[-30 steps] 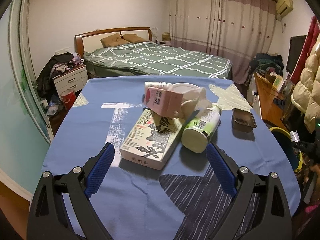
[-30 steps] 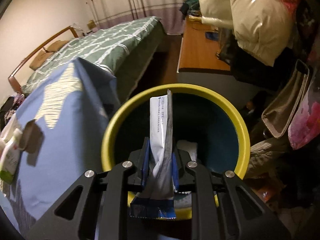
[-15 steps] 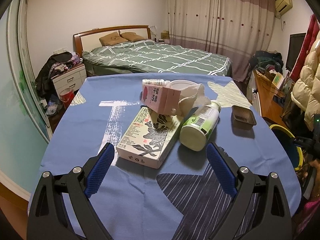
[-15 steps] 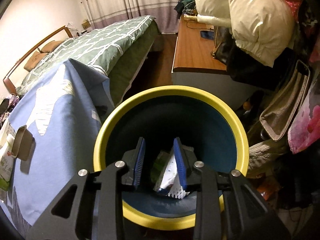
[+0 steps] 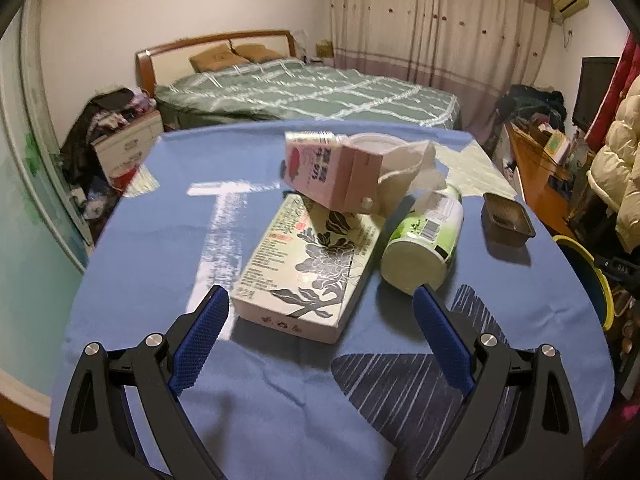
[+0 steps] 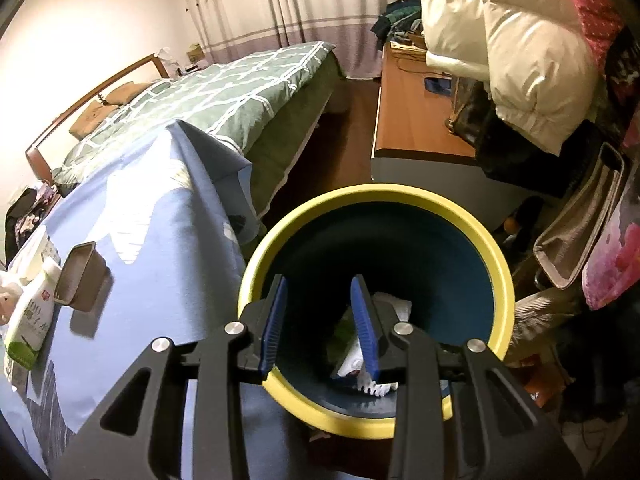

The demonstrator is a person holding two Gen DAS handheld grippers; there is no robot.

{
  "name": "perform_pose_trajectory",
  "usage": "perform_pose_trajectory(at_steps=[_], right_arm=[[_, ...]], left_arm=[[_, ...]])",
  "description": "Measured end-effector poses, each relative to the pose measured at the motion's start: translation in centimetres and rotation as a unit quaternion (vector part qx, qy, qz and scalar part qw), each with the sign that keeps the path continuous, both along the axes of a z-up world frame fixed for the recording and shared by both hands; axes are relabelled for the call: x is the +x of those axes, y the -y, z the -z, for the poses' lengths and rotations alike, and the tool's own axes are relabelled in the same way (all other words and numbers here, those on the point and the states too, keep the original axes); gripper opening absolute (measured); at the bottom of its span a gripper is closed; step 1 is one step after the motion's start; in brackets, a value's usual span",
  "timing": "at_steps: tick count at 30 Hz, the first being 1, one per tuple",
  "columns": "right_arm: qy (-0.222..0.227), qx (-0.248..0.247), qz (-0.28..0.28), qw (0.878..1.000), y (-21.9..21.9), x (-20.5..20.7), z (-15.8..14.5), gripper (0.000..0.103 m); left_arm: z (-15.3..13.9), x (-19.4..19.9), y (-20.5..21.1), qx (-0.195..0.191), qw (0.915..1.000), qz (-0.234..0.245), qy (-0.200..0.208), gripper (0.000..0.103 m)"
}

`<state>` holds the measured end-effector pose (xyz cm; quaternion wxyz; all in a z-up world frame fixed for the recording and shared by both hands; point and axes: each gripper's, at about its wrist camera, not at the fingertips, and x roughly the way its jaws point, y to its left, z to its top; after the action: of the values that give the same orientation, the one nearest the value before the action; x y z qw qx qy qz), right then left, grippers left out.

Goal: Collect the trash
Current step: 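Grasp the pink juice carton with the left gripper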

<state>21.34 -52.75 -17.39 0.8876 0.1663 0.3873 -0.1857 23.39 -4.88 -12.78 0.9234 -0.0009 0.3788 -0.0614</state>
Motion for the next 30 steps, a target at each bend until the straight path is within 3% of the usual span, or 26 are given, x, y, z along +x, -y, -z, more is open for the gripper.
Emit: perform_pose_trajectory(at_steps=[4,12,26,29,30], right_arm=[[-0.002,0.001,-0.004,1.0,-0.4,0.2,0.0,0.032],[0.001,0.003,-0.013,1.0,-1.2,0.6,0.0,0.033],[0.001,0.011,-0.013,1.0,-0.8,0.8,0.3,0.033],[0.001,0.015,-0.013,1.0,-0.6,0.9,0.3,0.033],[0.002,0.013,-0.013,1.0,-0.7,0.8,0.3,0.033]], left_arm=[[0.1,1.8,0.3,-0.006,0.9998,0.013,-0.011,0.092],[-2.5,5.8,1.6,0.027,0.9992,-0.011,0.026,0.091],[-0.3,10.6,3.3,0.067,0.9973,-0.027,0.011,0.08],[-0.1,11.1,3.3,0.074,0.9967,-0.03,0.016,0.071],[0.0,11.2,3.2,0.072,0.9969,-0.027,0.014,0.062]])
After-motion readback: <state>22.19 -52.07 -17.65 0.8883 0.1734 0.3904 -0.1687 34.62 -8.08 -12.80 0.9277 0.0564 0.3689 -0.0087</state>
